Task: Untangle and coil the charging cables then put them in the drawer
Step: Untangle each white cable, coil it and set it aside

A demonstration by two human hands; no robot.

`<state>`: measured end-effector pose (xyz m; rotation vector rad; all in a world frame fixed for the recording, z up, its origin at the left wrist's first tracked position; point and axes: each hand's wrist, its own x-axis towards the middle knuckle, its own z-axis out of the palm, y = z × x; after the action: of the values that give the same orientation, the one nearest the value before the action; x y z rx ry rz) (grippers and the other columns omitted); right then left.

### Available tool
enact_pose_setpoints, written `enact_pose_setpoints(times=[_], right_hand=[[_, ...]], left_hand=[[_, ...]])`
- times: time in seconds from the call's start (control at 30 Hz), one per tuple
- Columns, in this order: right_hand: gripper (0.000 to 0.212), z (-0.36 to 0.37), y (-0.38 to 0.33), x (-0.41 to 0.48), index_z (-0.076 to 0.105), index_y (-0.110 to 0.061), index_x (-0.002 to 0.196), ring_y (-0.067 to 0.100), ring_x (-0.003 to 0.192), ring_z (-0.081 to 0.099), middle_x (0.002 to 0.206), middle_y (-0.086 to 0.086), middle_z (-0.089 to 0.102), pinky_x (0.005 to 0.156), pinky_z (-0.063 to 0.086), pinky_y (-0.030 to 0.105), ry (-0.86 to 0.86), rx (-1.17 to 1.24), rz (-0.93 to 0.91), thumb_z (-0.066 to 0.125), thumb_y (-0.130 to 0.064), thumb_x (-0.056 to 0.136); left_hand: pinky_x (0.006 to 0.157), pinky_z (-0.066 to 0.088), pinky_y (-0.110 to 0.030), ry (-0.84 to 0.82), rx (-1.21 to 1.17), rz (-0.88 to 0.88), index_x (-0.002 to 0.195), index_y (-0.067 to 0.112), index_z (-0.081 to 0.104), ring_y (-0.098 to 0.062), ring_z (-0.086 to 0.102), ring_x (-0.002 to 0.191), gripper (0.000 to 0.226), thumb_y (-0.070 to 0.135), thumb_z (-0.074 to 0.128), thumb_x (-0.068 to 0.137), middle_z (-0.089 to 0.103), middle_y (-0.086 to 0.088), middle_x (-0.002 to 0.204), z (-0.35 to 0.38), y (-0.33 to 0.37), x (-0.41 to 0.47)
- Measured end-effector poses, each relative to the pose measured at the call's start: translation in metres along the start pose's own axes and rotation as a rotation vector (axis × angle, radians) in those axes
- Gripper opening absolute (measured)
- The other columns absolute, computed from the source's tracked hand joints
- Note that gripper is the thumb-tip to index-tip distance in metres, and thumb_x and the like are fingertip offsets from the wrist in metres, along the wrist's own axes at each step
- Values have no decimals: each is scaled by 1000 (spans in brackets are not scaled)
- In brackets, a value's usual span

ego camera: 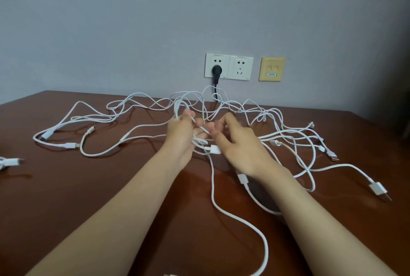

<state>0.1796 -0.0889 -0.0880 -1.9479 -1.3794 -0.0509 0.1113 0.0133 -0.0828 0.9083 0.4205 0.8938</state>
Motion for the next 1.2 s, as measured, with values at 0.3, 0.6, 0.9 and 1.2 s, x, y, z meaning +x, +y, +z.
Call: enact_pose_setpoints(times=[0.3, 0.6, 0.9, 1.2], right_hand=[[39, -15, 9, -2, 51, -20, 59, 17, 65, 46, 56, -2, 46, 64, 31, 30, -44, -18, 61, 46, -34, 95], [29, -7, 4, 3, 58, -27, 63, -3, 51, 46, 48, -22, 52, 56, 32, 12, 31, 278, -56, 59, -15, 90], [38, 2, 1, 5, 40, -22, 69, 12, 53, 43, 64, 2, 62, 57, 35, 31, 127, 264, -2, 76, -34, 73], [41, -7, 12, 8, 33, -17, 71, 14, 56, 38, 60, 5, 45, 58, 35, 25, 21, 435, 77, 74, -18, 77]], left_hand=[[44, 30, -20, 119, -134, -2, 71, 14, 37, -3, 20, 25, 35, 18, 26, 103, 28, 10, 34, -30, 21, 23], [33, 24, -13, -41, 527, -5, 72, 16, 43, -3, 28, 28, 38, 41, 35, 99, 36, 5, 47, -14, 10, 6], [49, 52, -24, -236, 700, -148, 101, 2, 63, -19, 65, 49, 82, 68, 17, 86, 64, -11, 50, 1, 6, -16], [33, 16, -12, -662, 697, -391, 62, 18, 48, -2, 20, 32, 31, 16, 51, 93, 27, 7, 41, -6, 11, -22]])
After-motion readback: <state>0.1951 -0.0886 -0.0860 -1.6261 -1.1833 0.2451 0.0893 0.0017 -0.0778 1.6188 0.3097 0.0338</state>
